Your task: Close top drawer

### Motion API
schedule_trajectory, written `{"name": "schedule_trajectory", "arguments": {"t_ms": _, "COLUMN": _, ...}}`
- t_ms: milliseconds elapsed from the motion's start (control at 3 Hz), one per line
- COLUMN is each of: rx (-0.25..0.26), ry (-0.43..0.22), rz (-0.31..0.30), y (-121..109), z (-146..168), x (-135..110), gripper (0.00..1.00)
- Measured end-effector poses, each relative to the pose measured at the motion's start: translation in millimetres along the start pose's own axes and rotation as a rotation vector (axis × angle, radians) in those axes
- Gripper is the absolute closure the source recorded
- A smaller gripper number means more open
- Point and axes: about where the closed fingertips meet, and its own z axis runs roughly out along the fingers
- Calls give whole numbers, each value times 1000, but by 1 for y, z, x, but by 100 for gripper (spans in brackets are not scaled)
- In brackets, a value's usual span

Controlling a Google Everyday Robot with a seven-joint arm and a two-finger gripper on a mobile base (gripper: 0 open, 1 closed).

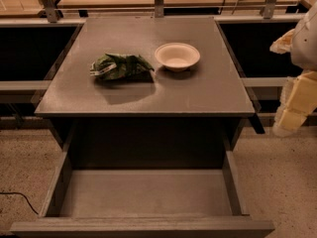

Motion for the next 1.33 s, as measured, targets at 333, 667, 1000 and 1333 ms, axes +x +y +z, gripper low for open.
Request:
{"name": "schedule_trajectory", "arguments": {"t_ms": 333, "rx": 0, "ry": 0, "rz": 0, "y": 0, "z": 0, "x": 0, "gripper": 0}}
{"name": "schedule_trajectory", "arguments": {"t_ms": 667, "rx": 53, "ry": -52, "rz": -17, "y": 23, "z": 10, "x": -8, "gripper": 2}}
{"name": "schedule_trajectory", "arguments": {"t_ms": 1000, "rx": 81, "ry": -123, "rz": -41, "y": 65, "z": 32, "x": -30, "gripper": 25}}
{"name": "schedule_trajectory", "arguments": {"t_ms": 1333, "rx": 5, "ry": -174, "rz": -58, "y": 107, "z": 81, "x": -41, "gripper": 49}}
